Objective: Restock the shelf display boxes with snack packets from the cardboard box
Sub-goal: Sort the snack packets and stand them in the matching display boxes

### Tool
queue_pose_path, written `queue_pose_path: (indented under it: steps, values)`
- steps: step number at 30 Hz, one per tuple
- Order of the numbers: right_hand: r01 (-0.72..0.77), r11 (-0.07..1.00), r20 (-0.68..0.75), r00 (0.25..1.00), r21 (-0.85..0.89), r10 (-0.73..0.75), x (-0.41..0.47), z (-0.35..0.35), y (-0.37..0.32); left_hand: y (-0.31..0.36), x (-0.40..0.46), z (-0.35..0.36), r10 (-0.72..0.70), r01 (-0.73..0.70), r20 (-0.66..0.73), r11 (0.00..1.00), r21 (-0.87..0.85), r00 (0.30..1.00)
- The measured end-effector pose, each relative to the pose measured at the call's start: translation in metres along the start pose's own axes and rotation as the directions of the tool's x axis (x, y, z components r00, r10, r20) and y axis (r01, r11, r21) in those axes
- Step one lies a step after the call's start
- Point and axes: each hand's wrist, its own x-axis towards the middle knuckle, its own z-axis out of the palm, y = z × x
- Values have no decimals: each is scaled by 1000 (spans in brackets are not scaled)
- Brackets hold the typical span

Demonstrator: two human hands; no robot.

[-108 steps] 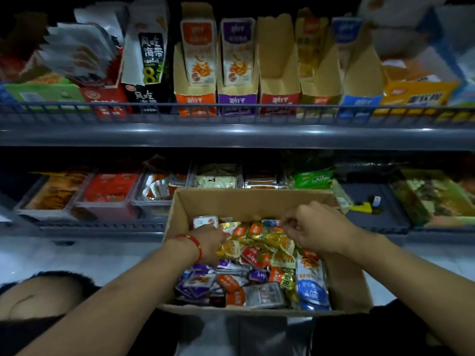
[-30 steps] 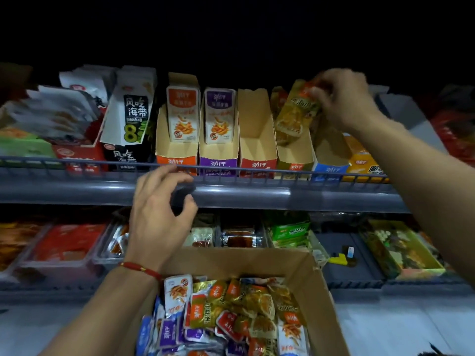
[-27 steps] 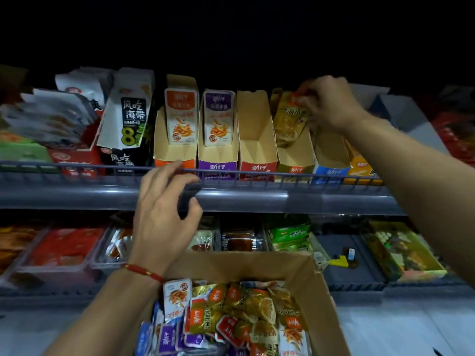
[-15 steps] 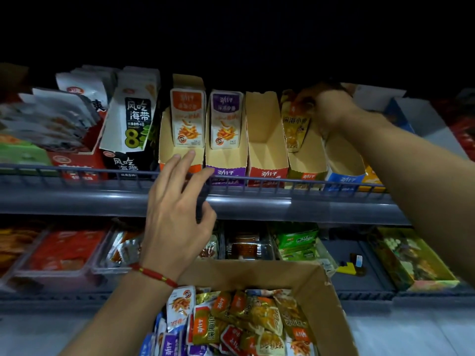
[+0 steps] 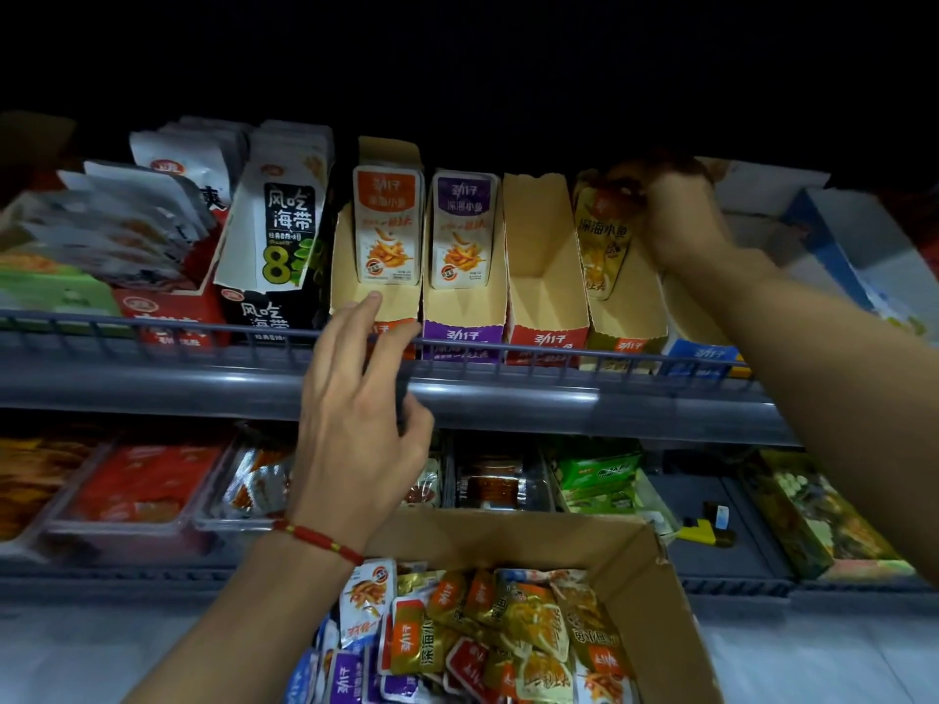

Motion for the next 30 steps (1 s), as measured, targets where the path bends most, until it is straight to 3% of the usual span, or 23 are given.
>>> queue_pose_path:
  steps: [18,24,30]
  values:
    - [7,992,45,999,-125,-1,-8,-3,-1,4,-10,-3,-10,10,31,1000,-6,999]
    - [155,970,-10,987,-187,-159,-27,-20,-5,4,-15,-1,33,-33,22,999,23,999]
    - [310,945,-28,949,-102,-314,-98,-47,-30,14,-43,4,163,-162,18,986,-30,986]
